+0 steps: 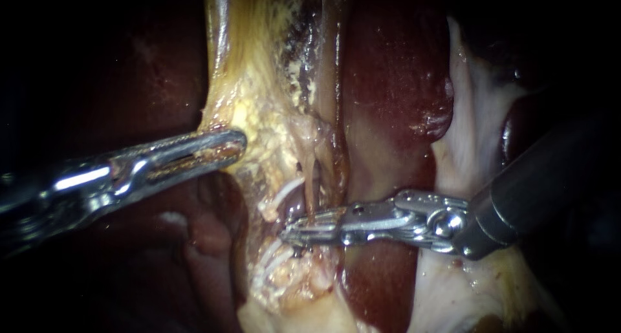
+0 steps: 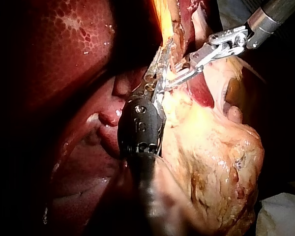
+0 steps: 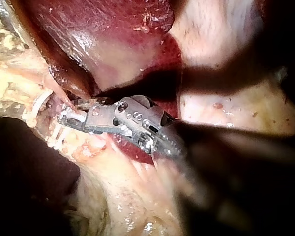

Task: Going back first clip right tube

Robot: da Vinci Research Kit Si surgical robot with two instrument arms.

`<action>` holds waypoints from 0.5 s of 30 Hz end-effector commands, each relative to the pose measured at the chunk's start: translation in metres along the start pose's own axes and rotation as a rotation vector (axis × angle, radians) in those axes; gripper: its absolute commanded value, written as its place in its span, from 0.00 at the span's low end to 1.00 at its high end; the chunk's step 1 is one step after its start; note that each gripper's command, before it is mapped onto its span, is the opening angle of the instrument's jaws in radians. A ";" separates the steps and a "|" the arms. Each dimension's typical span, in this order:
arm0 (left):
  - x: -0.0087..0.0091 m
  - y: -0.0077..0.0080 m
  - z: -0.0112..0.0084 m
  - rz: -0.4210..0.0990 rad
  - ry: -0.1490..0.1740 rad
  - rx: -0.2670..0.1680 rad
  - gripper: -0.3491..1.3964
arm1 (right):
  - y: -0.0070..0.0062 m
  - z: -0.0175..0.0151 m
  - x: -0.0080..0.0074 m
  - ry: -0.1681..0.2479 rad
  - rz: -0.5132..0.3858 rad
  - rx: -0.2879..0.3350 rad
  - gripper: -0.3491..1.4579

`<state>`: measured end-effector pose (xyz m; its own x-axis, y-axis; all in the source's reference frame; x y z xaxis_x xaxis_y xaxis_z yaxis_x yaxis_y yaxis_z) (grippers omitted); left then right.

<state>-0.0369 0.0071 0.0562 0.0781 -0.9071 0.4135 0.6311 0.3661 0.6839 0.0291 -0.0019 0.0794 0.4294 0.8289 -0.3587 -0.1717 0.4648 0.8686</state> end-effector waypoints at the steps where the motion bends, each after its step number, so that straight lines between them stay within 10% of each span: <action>1: 0.0000 0.0000 0.0000 0.000 0.000 0.000 0.00 | 0.0000 0.0000 0.0000 -0.001 -0.001 0.000 0.00; 6: 0.0000 0.0000 -0.0001 0.000 0.000 0.001 0.00 | -0.0001 -0.0001 -0.0001 -0.001 -0.001 0.000 0.00; 10: 0.0000 0.0000 -0.0001 0.000 0.000 0.001 0.00 | -0.0002 -0.0002 -0.0001 0.015 -0.065 -0.024 0.44; 15: 0.0000 0.0001 -0.0001 0.000 0.000 0.001 0.00 | -0.0004 -0.0007 -0.0003 0.023 -0.224 -0.047 0.52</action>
<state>-0.0367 0.0071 0.0563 0.0788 -0.9071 0.4135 0.6304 0.3667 0.6842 0.0281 -0.0022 0.0788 0.4437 0.6889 -0.5733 -0.0978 0.6731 0.7331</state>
